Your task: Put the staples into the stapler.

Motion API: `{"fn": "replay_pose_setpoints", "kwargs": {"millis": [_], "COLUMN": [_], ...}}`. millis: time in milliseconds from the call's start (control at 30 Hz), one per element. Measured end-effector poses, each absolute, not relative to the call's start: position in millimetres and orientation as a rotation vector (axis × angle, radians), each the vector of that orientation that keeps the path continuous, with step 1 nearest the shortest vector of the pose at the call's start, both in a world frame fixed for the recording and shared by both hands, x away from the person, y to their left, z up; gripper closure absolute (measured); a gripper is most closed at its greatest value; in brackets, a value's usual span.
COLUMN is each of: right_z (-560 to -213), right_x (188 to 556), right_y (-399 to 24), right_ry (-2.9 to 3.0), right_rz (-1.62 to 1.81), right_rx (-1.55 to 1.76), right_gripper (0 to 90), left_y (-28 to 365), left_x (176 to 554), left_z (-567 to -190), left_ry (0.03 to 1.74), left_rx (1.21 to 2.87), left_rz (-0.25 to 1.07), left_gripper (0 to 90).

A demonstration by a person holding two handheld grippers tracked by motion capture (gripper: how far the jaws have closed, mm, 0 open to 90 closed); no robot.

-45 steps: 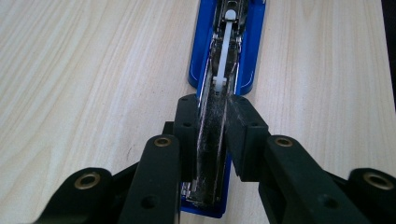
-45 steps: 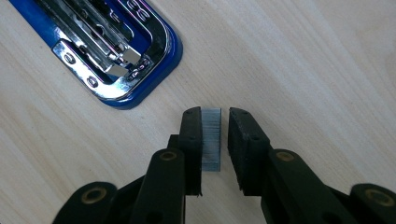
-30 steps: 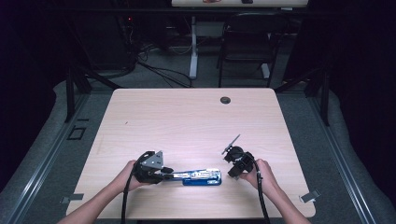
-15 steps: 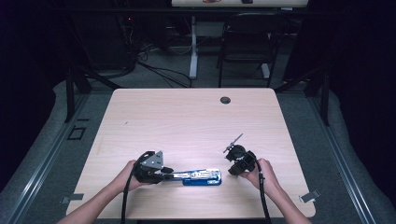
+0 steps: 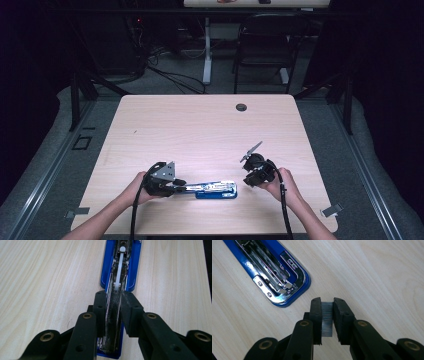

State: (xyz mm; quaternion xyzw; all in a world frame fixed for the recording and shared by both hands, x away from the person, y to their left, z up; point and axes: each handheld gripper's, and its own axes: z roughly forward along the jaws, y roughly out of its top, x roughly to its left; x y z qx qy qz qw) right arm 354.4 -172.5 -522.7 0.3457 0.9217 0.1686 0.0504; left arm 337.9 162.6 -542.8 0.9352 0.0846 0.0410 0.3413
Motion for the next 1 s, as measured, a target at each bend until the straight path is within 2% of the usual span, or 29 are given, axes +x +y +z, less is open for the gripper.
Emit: {"fn": "replay_pose_setpoints", "kwargs": {"millis": [1000], "right_z": [-503], "right_x": [364], "right_y": [-173], "right_ry": [2.843], "right_rz": [0.651], "right_rx": [0.842], "right_gripper": [78.3], "left_y": [162], "left_x": [338], "left_z": [-544], "left_ry": [0.215], "left_rx": [2.42], "left_rz": [0.105], "left_gripper": [74.6]}}
